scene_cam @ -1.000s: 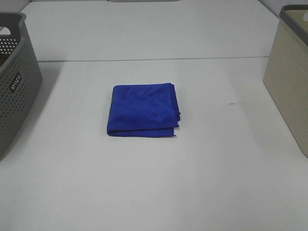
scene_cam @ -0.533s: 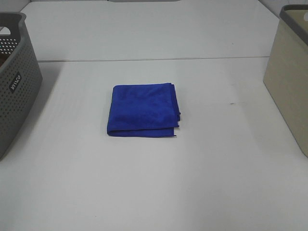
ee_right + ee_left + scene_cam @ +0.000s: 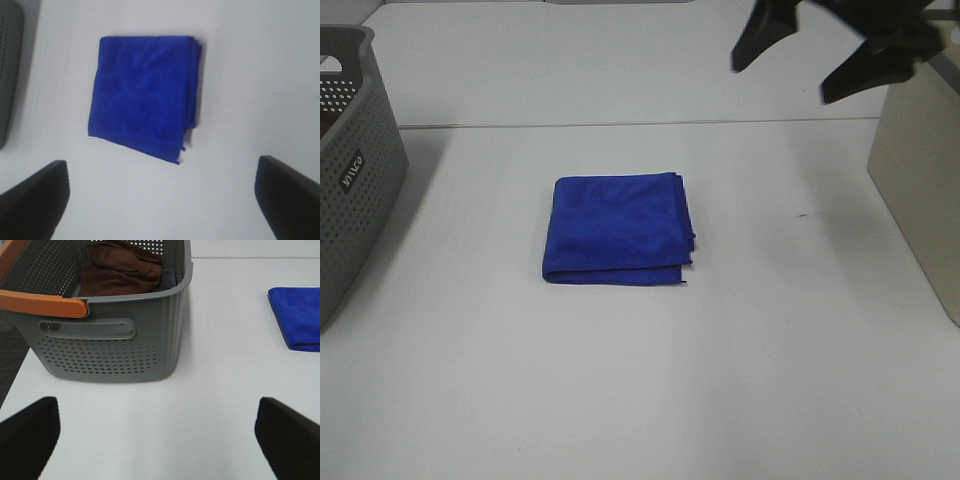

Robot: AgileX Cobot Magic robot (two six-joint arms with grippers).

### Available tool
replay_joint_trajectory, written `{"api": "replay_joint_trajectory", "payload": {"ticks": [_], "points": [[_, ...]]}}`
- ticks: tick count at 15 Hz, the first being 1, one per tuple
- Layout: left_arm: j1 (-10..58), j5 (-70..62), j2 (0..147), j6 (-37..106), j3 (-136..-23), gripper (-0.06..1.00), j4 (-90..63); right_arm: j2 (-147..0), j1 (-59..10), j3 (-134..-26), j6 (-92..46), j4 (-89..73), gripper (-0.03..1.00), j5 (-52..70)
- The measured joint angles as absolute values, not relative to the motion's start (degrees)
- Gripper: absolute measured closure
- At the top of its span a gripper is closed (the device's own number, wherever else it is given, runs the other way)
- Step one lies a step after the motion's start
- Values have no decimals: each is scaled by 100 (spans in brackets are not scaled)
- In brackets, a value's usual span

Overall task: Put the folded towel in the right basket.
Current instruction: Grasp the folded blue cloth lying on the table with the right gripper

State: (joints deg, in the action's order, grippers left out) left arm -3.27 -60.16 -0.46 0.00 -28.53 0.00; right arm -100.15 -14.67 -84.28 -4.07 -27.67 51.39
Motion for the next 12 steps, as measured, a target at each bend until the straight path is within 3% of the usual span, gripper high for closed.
{"api": "replay_joint_trajectory", "payload": {"ticks": [2, 12], "points": [[-327, -6016, -46, 0, -2853, -4, 0, -11327, -1553, -8852, -991, -3570, 2, 5128], [-327, -6016, -46, 0, -2853, -4, 0, -13602, -1553, -10405, -991, -3524, 2, 5260]]}}
